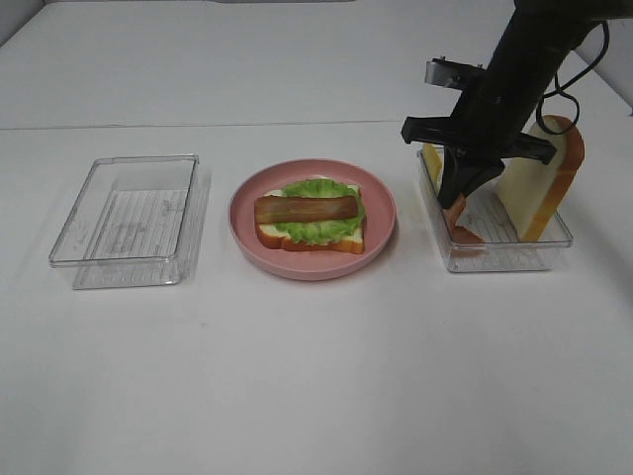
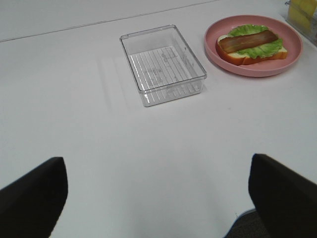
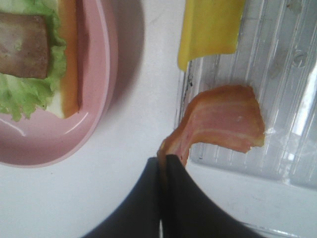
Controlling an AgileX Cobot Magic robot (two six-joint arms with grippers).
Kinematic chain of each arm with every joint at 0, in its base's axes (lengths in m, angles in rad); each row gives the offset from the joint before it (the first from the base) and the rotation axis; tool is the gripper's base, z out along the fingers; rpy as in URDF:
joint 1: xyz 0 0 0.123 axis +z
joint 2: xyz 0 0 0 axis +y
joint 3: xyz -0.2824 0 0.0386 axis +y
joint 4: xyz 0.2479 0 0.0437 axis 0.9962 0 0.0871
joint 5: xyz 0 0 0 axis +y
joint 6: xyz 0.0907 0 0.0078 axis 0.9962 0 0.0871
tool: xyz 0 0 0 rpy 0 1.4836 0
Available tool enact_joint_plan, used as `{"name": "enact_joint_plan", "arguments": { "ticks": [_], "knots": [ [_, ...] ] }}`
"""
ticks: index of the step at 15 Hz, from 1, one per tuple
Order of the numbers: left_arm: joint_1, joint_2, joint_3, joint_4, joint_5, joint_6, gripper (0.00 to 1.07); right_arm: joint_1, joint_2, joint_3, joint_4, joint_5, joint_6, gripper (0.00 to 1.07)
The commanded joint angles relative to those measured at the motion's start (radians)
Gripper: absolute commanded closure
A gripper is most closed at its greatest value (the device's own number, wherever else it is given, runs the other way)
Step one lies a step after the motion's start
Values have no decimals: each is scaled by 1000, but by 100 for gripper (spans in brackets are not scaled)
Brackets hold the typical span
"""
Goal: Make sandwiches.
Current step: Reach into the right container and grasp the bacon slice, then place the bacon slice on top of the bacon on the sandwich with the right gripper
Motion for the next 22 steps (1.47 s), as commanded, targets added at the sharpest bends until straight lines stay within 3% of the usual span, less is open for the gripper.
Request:
{"name": "enact_joint_plan", "arguments": {
  "ticks": [1, 6, 12, 18, 22],
  "knots": [
    [0, -22, 5, -3, -11, -7, 13, 0, -29, -44, -1, 86, 4, 107],
    [0, -22, 5, -3, -11, -7, 13, 0, -173, -98, 55, 174, 7, 107],
    [0, -22, 5, -3, -11, -7, 13, 37, -229, -98, 355, 161, -59, 107],
    [0, -22, 5, -3, -11, -7, 13, 176, -156, -98, 434, -56, -72, 107],
    [0, -22, 5, -3, -11, -7, 13, 223, -44, -98, 660, -234, -180, 107]
  ]
}}
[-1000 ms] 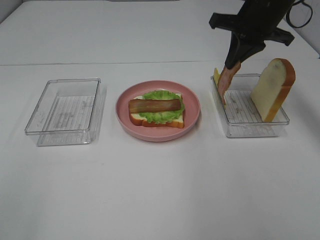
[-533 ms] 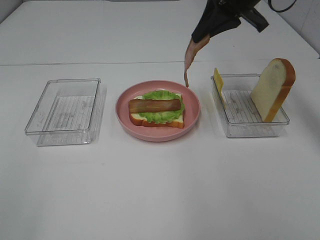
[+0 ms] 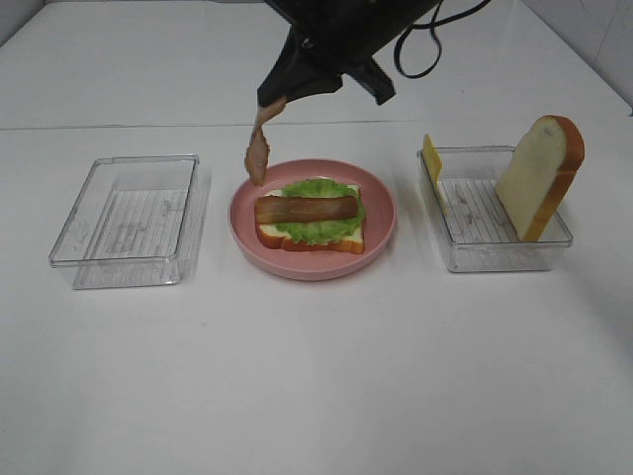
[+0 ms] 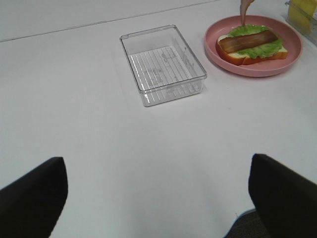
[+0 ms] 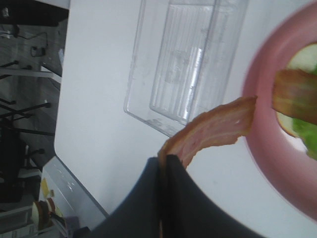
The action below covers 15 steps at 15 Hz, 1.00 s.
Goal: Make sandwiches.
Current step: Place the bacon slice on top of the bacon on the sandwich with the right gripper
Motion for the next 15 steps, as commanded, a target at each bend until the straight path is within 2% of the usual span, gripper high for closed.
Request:
{"name": "enact_joint_plan", "arguments": {
  "ticks": [1, 3, 6, 15],
  "knots": [
    [0, -22, 5, -3, -11, -7, 13, 3, 59, -4, 152, -97, -93, 107],
    [0, -22, 5, -3, -11, -7, 13, 3, 129, -6, 198, -227, -101, 107],
    [0, -22, 5, -3, -11, -7, 13, -10, 154, -6, 161, -253, -72, 107],
    [0, -22, 5, -3, -11, -7, 13, -34, 154, -6, -279, -75, 236, 107]
  ]
}}
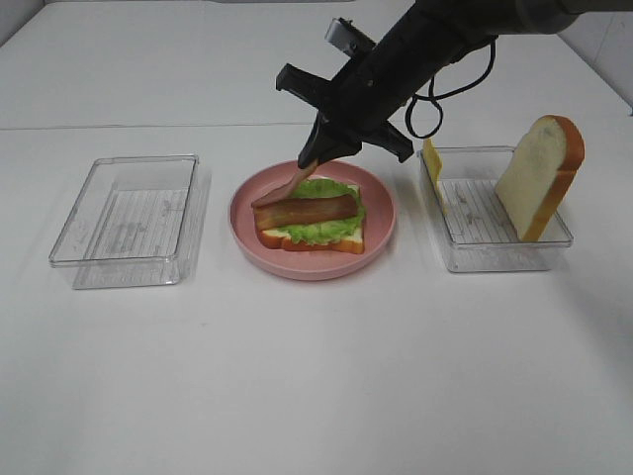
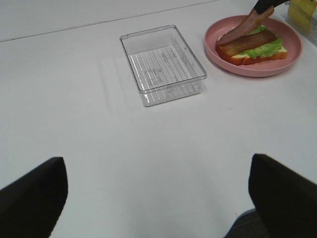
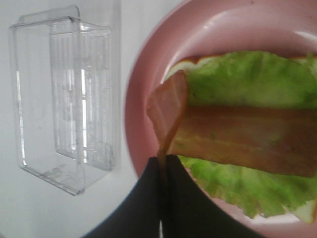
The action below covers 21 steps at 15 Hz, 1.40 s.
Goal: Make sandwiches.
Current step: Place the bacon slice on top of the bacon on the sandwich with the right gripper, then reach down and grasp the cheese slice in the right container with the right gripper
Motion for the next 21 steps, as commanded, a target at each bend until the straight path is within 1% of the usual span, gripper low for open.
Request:
{"name": "enact_joint_plan", "arguments": {
  "ticks": [1, 3, 4, 5, 6, 7, 8, 9, 10, 12, 13, 15, 18, 19, 21],
  "knots": [
    [0, -22, 5, -3, -11, -7, 13, -2, -3, -6, -109, 57, 66, 107],
    [0, -22, 5, -3, -11, -7, 13, -2, -3, -6, -156, 85, 92, 107],
    [0, -22, 5, -3, -11, -7, 13, -2, -3, -6, -175, 91, 100, 90],
    [0, -22, 5, -3, -11, -7, 13, -2, -3, -6, -175, 89, 100, 77],
    [0, -22, 5, -3, -11, -7, 13, -2, -3, -6, -175, 87, 99, 60],
    [0, -22, 5, -3, -11, -7, 13, -2, -3, -6, -175, 87, 99, 60],
    [0, -22, 5, -3, -11, -7, 13, -2, -3, -6, -175, 85, 94, 46],
    [0, -22, 5, -3, -11, -7, 13, -2, -4, -7, -175, 85, 82, 38],
    [0, -22, 5, -3, -11, -7, 13, -2, -7, -7, -175, 86, 71, 34],
    [0, -22, 5, -3, -11, -7, 13, -2, -15, -24, -201, 112, 61, 34],
    [0, -22, 5, -3, -11, -7, 13, -2, -21, -44, -232, 156, 61, 34],
    [0, -22, 5, -3, -11, -7, 13, -2, -22, -117, -318, 271, 62, 35],
    [0, -22, 5, -3, -11, -7, 13, -11, -22, -238, -479, 385, 91, 35],
    [0, -22, 5, -3, -11, -7, 13, -35, -22, -264, -526, 395, 104, 35],
    [0, -22, 5, -3, -11, -7, 13, -68, -22, -267, -539, 394, 96, 35]
  ]
}}
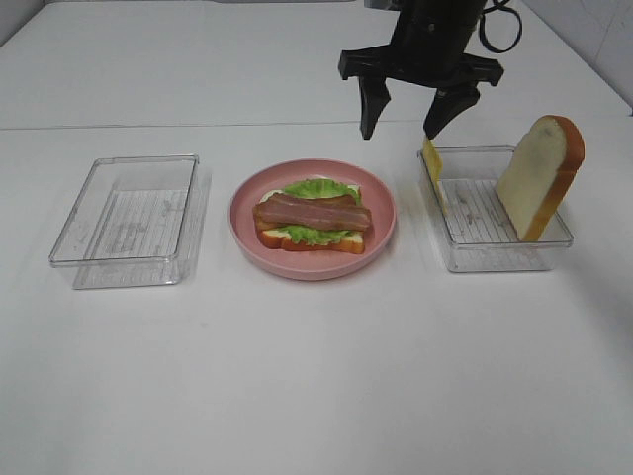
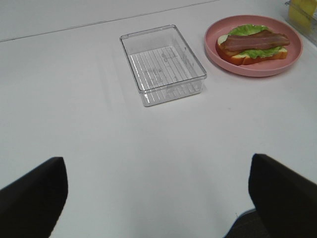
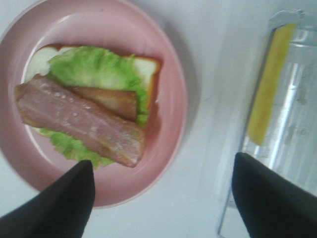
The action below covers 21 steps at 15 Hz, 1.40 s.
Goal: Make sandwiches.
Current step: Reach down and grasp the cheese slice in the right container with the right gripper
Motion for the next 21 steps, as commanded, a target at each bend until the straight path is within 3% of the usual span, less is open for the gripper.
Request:
{"name": "enact_joint_plan", "arguments": {
  "ticks": [1, 13, 18, 21],
  "knots": [
    [0, -22, 5, -3, -11, -7, 13, -59, -3, -5, -28, 19, -38, 36],
    [0, -22, 5, -3, -11, -7, 13, -127, 158, -6, -50, -167, -92, 58],
    [0, -22, 5, -3, -11, -7, 13, -127, 159, -6, -54, -171, -90, 107],
    [0, -22, 5, -3, -11, -7, 13, -126, 142, -22, -54, -137, -90, 107]
  ]
}}
